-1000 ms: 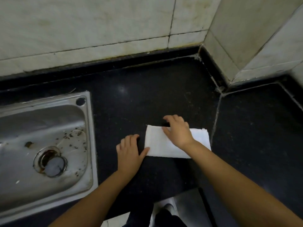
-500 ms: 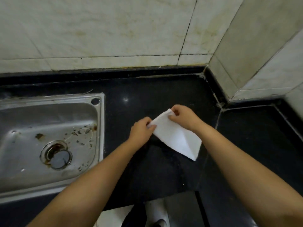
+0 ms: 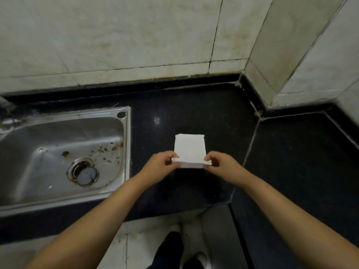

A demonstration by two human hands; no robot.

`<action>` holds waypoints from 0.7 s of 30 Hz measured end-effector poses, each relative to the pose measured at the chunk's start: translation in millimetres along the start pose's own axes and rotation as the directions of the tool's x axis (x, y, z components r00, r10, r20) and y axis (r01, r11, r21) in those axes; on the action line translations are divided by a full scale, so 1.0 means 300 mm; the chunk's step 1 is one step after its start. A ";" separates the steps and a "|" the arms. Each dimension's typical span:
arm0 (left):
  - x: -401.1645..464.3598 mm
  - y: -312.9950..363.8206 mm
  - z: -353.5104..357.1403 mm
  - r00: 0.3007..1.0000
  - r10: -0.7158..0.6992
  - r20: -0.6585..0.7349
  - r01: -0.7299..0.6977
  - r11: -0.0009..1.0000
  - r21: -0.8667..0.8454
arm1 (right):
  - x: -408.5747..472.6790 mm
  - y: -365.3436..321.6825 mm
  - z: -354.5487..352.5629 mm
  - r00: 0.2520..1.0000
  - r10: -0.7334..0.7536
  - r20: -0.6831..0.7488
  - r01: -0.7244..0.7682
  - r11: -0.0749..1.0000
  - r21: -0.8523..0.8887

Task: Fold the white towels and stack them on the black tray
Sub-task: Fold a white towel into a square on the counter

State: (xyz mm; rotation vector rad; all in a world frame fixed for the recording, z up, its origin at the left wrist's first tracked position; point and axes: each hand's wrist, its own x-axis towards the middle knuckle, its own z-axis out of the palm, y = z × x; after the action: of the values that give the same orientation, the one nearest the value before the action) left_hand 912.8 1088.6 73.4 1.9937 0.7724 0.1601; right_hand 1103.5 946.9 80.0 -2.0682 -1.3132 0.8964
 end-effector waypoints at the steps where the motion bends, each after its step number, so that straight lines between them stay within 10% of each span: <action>1: -0.020 -0.041 0.031 0.997 -0.052 0.064 0.051 0.998 0.026 | -0.029 0.039 0.055 0.996 0.036 0.078 -0.033 0.999 -0.034; 5: -0.044 -0.107 0.076 0.967 -0.157 0.202 0.136 0.984 0.115 | -0.078 0.100 0.142 0.975 0.109 0.193 -0.102 0.994 -0.045; 13: 0.235 -0.051 -0.024 0.993 -0.116 0.003 0.115 0.985 0.131 | 0.188 0.014 0.006 0.966 0.205 -0.160 -0.196 0.978 0.070; 21: 0.371 -0.113 0.044 0.991 -0.096 -0.092 0.128 0.872 0.473 | 0.335 0.049 0.083 0.888 0.416 -0.197 -0.446 0.882 -0.151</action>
State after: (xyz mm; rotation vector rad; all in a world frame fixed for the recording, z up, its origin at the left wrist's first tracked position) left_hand 990.9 1155.0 16.7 2.4092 1.0462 -0.0416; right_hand 1123.9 1035.4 28.2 -2.5908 -0.8930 0.7811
